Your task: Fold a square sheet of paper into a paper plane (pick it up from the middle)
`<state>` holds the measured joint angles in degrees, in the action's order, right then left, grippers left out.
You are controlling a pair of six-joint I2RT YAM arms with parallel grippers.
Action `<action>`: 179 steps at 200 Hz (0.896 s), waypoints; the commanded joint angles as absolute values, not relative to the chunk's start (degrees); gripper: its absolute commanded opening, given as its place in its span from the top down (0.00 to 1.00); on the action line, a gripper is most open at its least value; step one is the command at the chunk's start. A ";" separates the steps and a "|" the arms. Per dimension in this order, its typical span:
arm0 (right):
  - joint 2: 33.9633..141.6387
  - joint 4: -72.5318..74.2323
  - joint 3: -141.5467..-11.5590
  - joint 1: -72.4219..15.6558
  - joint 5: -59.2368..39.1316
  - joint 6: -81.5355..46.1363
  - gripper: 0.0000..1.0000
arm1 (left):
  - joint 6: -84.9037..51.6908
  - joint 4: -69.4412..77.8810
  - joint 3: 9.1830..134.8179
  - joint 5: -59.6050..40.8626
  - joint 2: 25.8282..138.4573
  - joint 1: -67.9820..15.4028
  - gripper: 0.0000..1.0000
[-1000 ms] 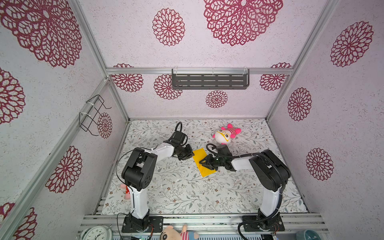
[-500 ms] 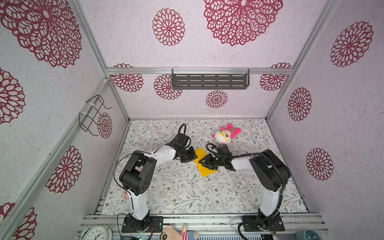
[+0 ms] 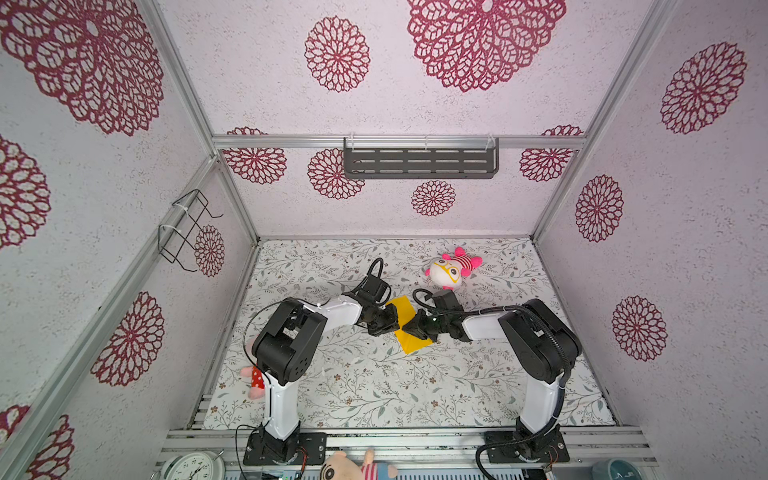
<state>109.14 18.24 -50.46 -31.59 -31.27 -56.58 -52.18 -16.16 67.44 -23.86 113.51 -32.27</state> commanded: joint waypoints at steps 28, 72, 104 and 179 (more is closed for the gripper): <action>109.89 12.39 -49.35 -31.51 -28.57 -55.40 0.88 | -50.91 -18.24 69.26 -23.27 116.33 -32.59 1.00; 106.89 14.76 -49.89 -31.46 -30.70 -50.01 0.90 | -48.72 -22.29 68.44 -19.80 117.08 -32.69 1.00; 102.11 14.99 -49.24 -32.04 -33.04 -44.07 0.91 | -47.76 -23.38 67.53 -18.51 118.07 -32.78 1.00; 100.24 8.91 -46.52 -36.30 -32.42 -40.71 0.94 | -46.93 -24.17 67.48 -17.05 119.08 -32.83 1.00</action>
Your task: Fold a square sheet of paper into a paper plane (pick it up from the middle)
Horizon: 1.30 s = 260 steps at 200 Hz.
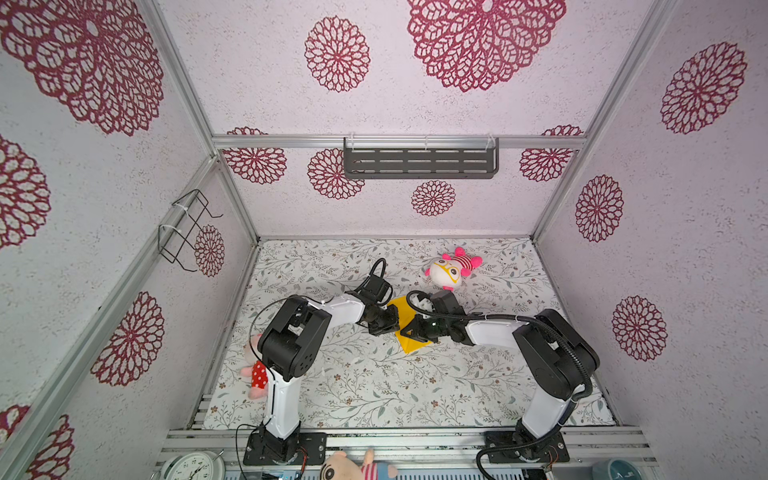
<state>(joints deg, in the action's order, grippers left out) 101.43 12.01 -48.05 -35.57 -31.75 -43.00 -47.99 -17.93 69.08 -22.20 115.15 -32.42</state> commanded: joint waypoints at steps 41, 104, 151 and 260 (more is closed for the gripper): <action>100.30 6.91 -45.63 -36.91 -32.65 -39.75 0.95 | -46.89 -24.43 67.40 -16.61 119.27 -32.82 1.00; 100.84 4.31 -44.15 -36.97 -32.29 -39.29 0.95 | -46.60 -24.96 67.67 -16.28 119.31 -32.83 1.00; 96.44 10.82 -45.74 -35.99 -34.58 -39.73 0.93 | -46.50 -25.06 67.80 -16.22 119.34 -32.78 1.00; 104.42 9.40 -48.46 -34.06 -32.34 -38.57 0.93 | -46.38 -25.65 67.98 -15.72 119.43 -32.78 1.00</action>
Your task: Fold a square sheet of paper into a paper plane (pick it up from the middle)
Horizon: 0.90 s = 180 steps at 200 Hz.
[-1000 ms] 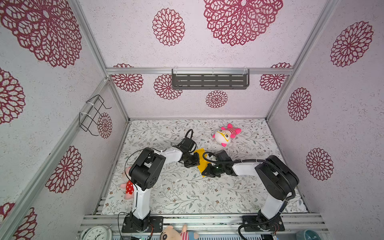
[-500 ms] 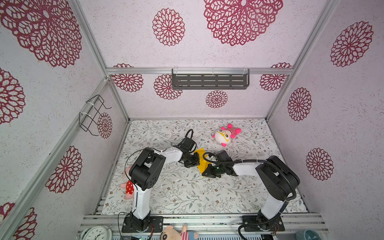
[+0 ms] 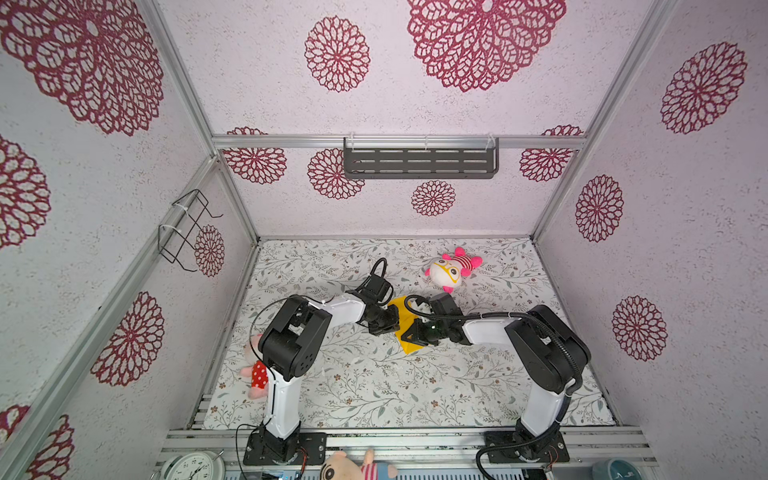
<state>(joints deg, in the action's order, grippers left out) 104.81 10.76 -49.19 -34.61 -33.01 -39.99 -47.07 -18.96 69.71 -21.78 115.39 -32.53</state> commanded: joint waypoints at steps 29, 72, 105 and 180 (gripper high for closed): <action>102.74 9.57 -44.48 -33.53 -32.28 -38.81 0.93 | -45.91 -26.43 68.37 -15.21 119.44 -32.78 1.00; 97.60 13.05 -42.17 -31.72 -35.12 -37.81 0.93 | -45.62 -26.80 68.95 -15.23 119.61 -32.80 1.00; 97.27 16.94 -45.24 -30.69 -36.55 -37.73 0.92 | -45.44 -27.16 69.13 -15.22 119.53 -32.78 1.00; 106.23 15.53 -50.05 -30.10 -34.35 -37.87 0.92 | -45.66 -27.22 68.82 -15.05 119.51 -32.78 1.00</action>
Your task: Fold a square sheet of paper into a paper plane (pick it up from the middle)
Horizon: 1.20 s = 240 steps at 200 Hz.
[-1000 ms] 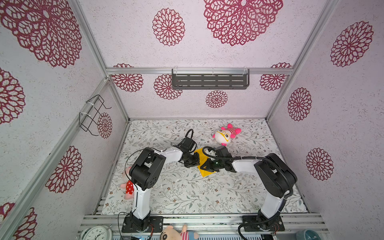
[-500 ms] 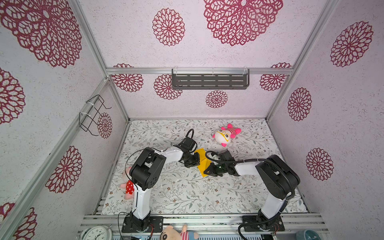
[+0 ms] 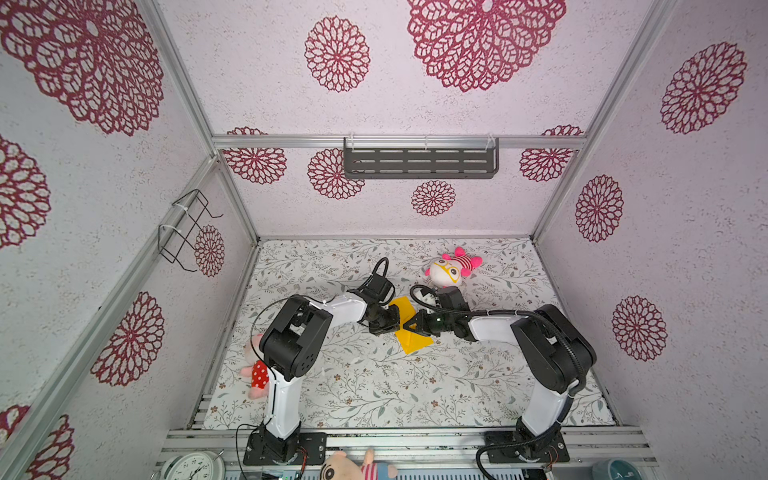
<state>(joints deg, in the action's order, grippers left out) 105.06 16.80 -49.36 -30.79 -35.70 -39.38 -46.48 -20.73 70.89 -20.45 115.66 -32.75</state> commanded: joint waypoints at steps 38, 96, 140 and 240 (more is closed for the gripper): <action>105.63 14.76 -45.22 -27.66 -32.26 -37.87 0.93 | -45.58 -27.49 68.55 -14.76 119.51 -32.78 1.00; 97.69 14.86 -43.52 -25.31 -33.79 -35.32 0.92 | -44.68 -28.55 69.16 -14.14 119.22 -32.78 1.00; 103.08 14.76 -50.31 -27.26 -35.53 -35.08 0.92 | -44.65 -28.83 69.35 -13.91 119.35 -32.78 1.00; 109.39 16.64 -48.66 -22.10 -31.26 -33.52 0.93 | -44.56 -28.92 68.74 -13.70 118.97 -32.81 1.00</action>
